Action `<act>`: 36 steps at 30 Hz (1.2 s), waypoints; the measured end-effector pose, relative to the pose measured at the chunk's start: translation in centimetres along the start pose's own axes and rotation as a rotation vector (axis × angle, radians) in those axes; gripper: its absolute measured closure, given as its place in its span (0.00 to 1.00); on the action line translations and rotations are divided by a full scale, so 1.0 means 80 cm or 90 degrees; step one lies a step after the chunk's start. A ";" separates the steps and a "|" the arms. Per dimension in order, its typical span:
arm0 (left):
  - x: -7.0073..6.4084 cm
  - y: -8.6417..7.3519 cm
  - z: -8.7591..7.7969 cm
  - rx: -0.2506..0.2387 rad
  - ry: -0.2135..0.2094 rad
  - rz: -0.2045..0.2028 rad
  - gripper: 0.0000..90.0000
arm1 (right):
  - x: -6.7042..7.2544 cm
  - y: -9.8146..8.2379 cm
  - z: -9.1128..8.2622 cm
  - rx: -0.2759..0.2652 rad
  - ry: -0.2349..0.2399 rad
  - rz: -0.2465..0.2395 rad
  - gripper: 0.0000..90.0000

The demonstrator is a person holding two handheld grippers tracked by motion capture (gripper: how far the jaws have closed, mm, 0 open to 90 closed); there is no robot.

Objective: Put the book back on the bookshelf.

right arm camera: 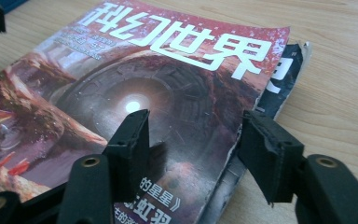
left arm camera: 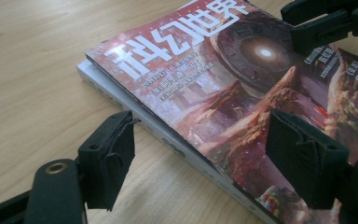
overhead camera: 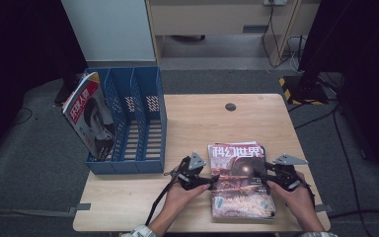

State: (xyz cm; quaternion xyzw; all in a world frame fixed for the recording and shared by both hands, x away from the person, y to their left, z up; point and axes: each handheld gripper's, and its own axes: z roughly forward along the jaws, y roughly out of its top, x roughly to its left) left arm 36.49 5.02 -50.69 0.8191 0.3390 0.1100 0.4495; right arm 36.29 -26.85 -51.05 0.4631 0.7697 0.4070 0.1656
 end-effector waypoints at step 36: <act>0.017 -0.015 0.030 0.059 -0.119 -0.082 0.07 | 0.008 0.007 0.021 -0.010 0.025 -0.026 0.38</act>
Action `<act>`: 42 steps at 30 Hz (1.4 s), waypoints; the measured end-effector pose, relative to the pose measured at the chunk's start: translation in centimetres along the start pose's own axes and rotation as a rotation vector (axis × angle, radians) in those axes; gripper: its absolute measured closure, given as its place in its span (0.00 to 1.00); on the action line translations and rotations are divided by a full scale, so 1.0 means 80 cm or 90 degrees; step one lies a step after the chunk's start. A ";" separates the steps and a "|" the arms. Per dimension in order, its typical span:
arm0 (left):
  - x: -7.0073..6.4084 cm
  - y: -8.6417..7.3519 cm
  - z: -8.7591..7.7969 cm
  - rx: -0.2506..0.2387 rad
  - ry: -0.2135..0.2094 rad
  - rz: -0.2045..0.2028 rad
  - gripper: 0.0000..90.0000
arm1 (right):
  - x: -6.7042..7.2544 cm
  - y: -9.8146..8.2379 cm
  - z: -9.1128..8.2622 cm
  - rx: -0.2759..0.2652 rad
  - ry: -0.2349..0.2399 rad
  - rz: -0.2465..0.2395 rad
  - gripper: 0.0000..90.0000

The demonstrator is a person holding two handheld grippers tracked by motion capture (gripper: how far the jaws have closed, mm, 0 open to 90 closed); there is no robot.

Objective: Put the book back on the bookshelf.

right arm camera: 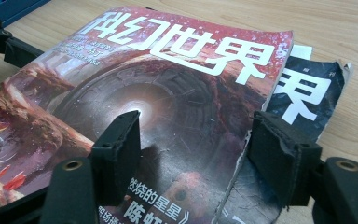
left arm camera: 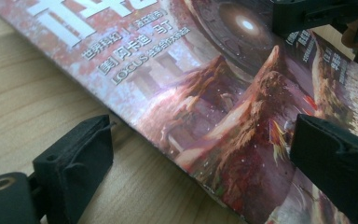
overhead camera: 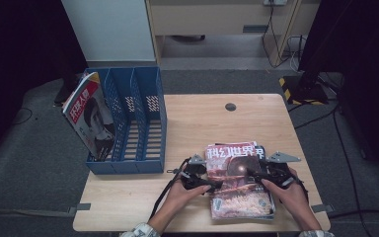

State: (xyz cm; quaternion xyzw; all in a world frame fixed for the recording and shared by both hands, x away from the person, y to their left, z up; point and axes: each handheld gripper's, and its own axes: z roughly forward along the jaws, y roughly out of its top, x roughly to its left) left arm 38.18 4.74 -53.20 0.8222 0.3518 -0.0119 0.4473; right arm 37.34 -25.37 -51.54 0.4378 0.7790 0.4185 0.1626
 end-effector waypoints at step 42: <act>0.028 0.063 -0.022 -0.013 -0.025 -0.070 0.41 | 0.015 0.021 0.029 0.016 0.025 -0.028 0.37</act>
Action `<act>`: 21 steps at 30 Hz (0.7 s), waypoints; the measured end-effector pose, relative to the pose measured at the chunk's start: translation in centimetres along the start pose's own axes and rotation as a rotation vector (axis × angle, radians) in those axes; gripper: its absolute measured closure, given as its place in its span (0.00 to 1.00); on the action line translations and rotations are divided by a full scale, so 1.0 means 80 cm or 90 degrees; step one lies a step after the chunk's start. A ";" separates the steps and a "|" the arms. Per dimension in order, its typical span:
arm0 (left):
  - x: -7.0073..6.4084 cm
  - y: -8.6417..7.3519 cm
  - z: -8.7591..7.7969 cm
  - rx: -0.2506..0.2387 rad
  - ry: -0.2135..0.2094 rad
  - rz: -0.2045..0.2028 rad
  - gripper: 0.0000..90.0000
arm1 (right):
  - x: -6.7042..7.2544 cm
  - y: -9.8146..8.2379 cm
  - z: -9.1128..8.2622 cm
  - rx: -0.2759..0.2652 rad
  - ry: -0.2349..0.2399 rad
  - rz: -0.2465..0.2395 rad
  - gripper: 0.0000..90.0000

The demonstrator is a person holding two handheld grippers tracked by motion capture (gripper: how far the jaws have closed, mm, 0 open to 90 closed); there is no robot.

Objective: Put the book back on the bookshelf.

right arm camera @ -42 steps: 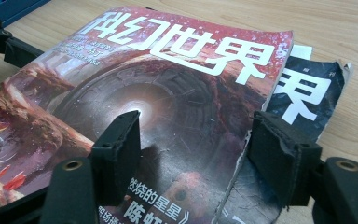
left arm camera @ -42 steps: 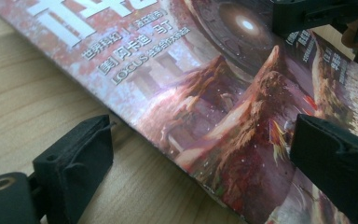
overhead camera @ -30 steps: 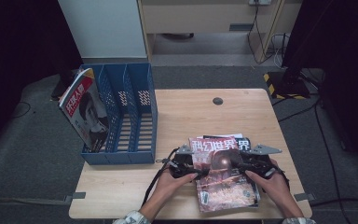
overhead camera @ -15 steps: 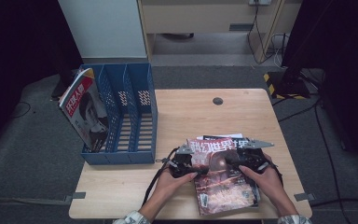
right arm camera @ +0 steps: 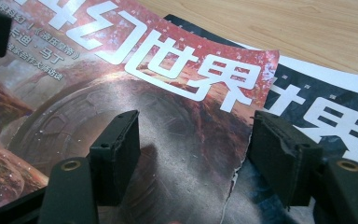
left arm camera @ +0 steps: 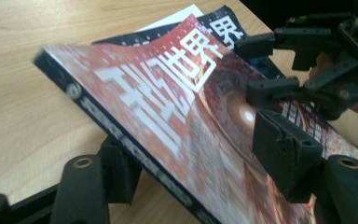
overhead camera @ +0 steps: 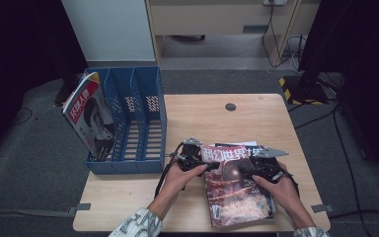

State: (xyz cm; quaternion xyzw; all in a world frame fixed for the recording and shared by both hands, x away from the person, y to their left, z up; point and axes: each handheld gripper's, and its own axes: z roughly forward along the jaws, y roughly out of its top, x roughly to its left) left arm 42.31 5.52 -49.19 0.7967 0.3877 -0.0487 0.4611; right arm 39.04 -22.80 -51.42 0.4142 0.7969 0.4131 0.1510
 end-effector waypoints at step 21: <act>-0.007 0.039 0.032 0.030 -0.014 -0.029 0.45 | 0.005 0.000 -0.001 -0.003 -0.007 -0.028 0.39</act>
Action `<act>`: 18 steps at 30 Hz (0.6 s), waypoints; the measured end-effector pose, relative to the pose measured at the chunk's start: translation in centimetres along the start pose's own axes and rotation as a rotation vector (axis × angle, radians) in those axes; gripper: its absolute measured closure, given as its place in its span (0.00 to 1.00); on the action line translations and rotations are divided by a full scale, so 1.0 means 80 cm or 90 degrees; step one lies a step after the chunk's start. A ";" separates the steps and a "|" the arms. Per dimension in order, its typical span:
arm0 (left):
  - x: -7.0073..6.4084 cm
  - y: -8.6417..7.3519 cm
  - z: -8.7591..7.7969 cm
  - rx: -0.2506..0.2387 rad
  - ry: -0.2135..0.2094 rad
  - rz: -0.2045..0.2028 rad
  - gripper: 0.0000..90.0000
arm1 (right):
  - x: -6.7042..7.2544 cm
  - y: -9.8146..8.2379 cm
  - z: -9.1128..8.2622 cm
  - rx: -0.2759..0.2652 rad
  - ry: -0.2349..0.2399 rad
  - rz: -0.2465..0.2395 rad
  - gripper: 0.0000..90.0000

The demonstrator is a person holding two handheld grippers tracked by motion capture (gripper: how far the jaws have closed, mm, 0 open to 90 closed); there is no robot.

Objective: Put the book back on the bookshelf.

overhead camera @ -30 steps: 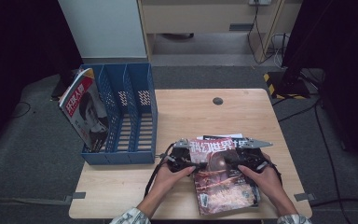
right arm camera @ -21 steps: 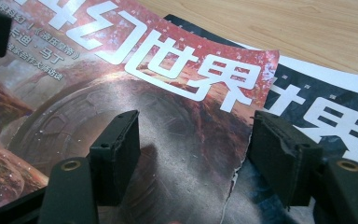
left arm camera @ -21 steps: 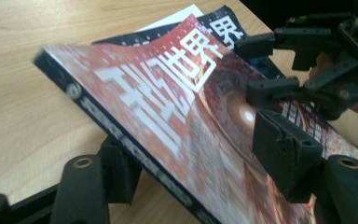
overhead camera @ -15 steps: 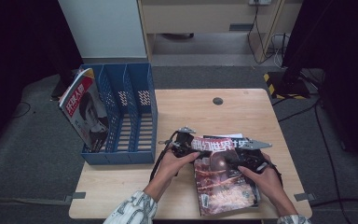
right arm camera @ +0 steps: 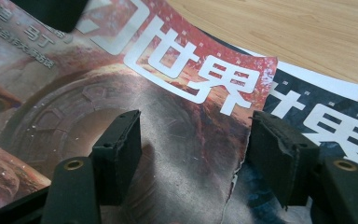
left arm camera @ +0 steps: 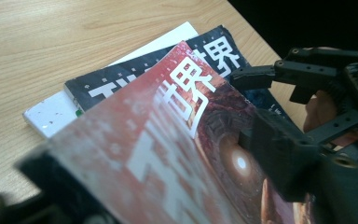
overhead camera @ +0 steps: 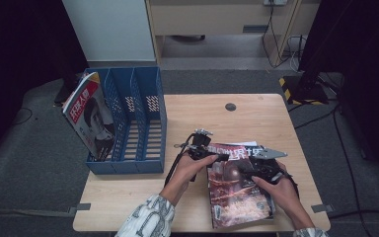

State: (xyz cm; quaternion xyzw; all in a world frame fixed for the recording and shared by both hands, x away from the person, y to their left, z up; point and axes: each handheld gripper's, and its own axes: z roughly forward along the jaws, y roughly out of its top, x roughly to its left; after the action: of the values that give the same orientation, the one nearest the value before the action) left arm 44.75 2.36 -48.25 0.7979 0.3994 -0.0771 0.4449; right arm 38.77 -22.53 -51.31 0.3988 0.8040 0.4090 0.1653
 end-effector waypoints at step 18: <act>-0.013 0.011 -0.020 -0.030 -0.002 -0.022 0.86 | -0.004 0.003 -0.007 -0.031 0.008 0.046 0.19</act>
State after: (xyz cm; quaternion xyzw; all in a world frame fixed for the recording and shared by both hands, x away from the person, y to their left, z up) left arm 44.28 2.76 -46.19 0.7800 0.4142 -0.0765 0.4628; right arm 38.77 -22.99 -50.79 0.4209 0.7797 0.4367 0.1554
